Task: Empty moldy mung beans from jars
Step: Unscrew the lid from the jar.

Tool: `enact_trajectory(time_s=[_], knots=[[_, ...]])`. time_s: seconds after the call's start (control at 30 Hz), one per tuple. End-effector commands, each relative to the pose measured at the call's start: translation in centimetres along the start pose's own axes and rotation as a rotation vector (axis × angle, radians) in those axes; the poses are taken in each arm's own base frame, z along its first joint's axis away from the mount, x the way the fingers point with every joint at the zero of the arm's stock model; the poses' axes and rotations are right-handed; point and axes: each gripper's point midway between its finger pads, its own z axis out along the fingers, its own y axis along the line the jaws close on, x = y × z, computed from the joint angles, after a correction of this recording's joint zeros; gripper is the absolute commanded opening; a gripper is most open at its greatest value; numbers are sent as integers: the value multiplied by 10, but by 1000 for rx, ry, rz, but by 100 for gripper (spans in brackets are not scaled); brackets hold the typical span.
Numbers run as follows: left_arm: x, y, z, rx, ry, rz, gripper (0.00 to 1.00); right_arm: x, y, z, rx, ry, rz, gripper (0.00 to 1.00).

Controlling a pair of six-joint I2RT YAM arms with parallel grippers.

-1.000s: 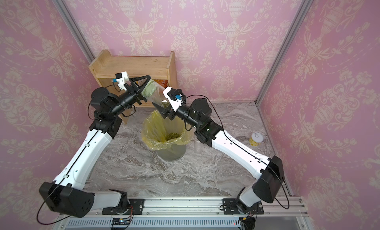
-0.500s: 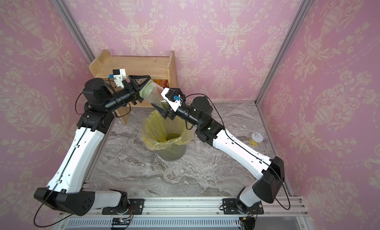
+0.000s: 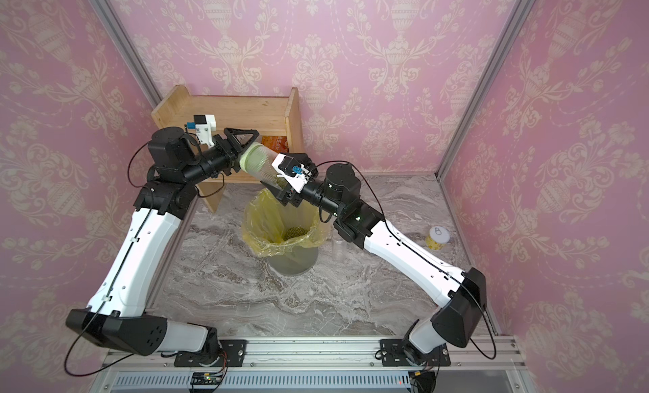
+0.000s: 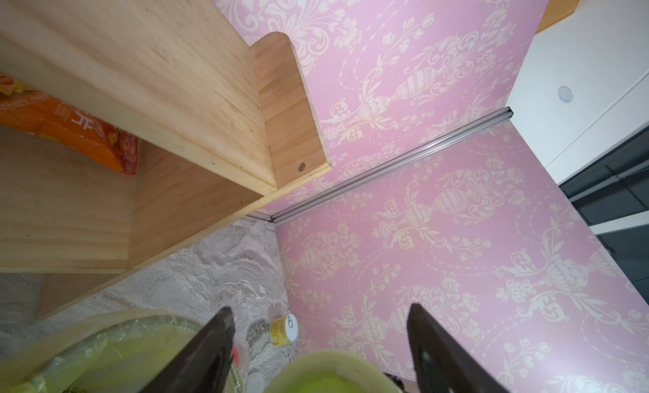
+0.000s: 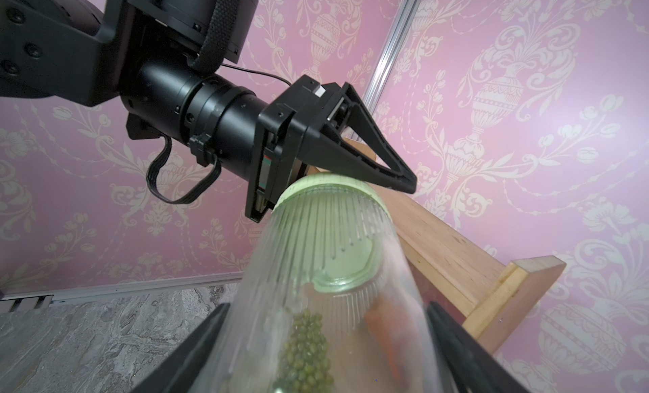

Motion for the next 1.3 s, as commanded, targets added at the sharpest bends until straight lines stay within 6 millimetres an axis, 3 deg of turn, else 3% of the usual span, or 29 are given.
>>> enact_trajectory(time_s=[0.0, 0.13, 0.5, 0.87, 1.13, 1.27], knots=[[-5, -2, -2, 17, -28, 18, 85, -67, -17, -23, 54, -184, -35, 15], [-11, -11, -7, 49, -62, 44, 92, -66, -16, -26, 51, -184, -24, 15], [-24, -40, -31, 243, -196, 159, 99, -70, -29, -38, 120, -190, 55, 14], [-5, -75, -58, 620, -257, 306, 99, -80, -55, -38, 190, -184, 142, 13], [5, -64, -54, 731, -229, 270, 99, -92, -61, -37, 191, -242, 196, 12], [6, -75, -63, 825, -234, 291, 99, -98, -60, -36, 150, -279, 236, 12]])
